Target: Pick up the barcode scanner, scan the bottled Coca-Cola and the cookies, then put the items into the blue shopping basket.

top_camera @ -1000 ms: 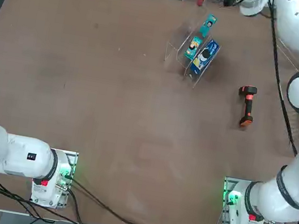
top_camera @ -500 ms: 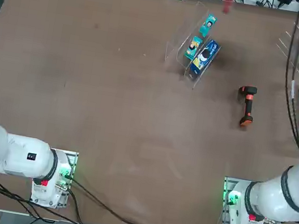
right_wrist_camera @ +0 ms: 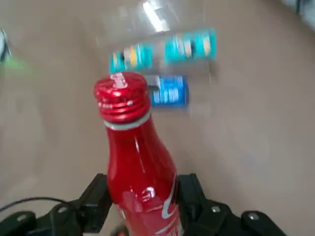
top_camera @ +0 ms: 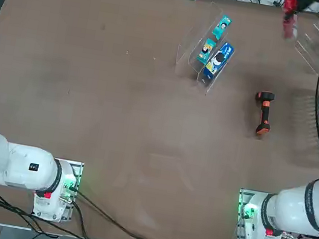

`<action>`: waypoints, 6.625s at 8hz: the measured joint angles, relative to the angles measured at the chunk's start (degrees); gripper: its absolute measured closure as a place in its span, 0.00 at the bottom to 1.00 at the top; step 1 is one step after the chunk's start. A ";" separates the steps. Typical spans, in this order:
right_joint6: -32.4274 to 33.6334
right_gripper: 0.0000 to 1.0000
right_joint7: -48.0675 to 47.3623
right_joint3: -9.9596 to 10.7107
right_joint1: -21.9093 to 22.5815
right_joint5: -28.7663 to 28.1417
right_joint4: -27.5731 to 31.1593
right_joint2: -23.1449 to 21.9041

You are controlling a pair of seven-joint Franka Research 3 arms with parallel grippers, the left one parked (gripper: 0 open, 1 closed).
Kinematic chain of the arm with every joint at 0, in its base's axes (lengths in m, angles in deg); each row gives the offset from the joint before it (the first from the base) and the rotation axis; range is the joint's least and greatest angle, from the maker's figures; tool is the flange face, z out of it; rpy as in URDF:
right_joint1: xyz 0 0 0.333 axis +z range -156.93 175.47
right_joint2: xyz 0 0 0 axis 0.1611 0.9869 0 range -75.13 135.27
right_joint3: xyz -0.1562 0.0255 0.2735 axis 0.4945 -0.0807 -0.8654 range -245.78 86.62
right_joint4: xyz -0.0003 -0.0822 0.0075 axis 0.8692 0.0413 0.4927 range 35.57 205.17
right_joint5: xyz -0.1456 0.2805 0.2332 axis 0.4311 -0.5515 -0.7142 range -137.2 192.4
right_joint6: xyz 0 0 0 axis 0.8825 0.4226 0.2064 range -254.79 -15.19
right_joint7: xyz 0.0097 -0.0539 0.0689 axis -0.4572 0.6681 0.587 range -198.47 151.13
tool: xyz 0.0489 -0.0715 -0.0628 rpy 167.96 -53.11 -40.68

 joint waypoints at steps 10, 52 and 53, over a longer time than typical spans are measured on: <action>-1.13 0.27 -1.47 21.12 -12.39 22.99 7.15 -1.79; 10.98 0.00 -64.48 -3.27 5.76 25.66 -9.78 -12.96; 10.41 0.00 -64.65 -3.32 5.80 25.66 -9.53 -12.74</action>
